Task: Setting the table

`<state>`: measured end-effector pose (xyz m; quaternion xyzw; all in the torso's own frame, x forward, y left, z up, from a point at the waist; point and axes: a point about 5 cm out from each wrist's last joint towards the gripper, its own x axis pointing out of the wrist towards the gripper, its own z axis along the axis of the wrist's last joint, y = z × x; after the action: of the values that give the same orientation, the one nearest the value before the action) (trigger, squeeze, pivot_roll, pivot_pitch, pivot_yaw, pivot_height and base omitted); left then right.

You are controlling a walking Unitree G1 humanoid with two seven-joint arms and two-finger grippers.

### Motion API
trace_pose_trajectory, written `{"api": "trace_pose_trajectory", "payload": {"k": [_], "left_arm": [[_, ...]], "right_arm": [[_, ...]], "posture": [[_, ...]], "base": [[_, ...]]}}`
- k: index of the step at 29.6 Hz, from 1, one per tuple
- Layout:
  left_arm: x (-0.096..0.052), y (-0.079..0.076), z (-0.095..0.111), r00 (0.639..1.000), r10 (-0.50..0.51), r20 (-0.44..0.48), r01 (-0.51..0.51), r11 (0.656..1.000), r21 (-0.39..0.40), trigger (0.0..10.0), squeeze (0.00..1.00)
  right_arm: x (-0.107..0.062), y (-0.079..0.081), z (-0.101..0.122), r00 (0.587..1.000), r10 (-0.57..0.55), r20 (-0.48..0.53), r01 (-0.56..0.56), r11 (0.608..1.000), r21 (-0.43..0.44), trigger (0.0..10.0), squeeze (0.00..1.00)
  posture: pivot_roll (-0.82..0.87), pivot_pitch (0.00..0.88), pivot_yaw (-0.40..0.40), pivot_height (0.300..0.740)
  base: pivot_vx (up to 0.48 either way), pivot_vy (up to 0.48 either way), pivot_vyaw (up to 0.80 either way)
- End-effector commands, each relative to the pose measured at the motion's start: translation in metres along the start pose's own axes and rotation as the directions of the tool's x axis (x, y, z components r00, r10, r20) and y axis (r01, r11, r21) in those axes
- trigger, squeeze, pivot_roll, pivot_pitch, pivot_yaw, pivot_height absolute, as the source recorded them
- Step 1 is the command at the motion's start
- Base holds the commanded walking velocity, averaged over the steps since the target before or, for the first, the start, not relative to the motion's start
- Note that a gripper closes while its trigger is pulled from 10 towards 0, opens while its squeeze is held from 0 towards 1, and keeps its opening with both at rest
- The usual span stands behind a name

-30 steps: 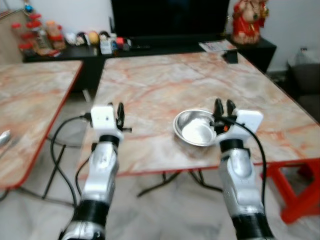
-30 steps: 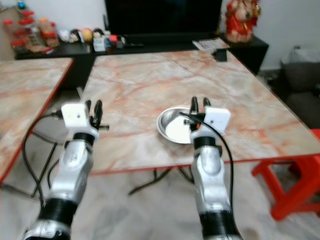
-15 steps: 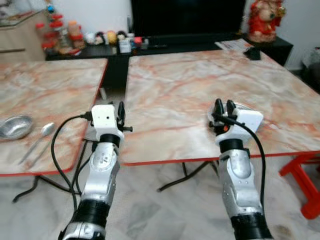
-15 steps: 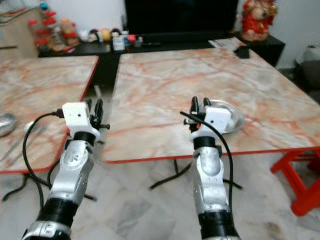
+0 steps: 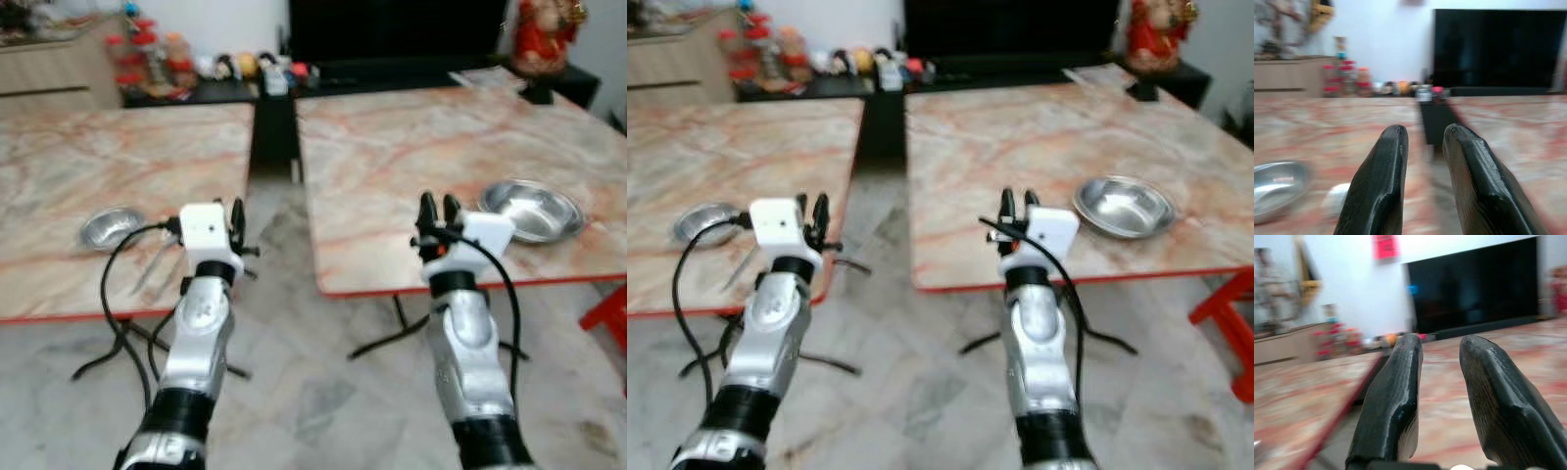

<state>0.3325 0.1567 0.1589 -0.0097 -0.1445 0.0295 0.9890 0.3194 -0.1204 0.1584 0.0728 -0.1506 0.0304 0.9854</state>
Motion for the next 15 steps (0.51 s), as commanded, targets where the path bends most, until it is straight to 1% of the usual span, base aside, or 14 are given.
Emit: {"api": "trace_pose_trajectory", "payload": {"k": [1, 15], "left_arm": [[0.0022, -0.0085, 0.0028, 1.000, -0.015, 0.008, 0.016, 1.000, -0.017, 10.0, 0.00], [0.0028, -0.0095, 0.0028, 1.000, -0.018, 0.006, 0.018, 1.000, -0.019, 10.0, 0.00]], "right_arm": [[0.0011, -0.0078, 0.0031, 1.000, -0.020, 0.009, 0.020, 1.000, -0.012, 10.0, 0.00], [0.0013, -0.0068, 0.0016, 1.000, -0.014, 0.001, 0.014, 1.000, -0.006, 10.0, 0.00]], "posture": [[-0.03, 0.000, 0.032, 0.740], [-0.04, 0.000, 0.032, 0.740]], "base": [[0.000, 0.420, 0.00], [0.000, 0.422, 0.00]]}}
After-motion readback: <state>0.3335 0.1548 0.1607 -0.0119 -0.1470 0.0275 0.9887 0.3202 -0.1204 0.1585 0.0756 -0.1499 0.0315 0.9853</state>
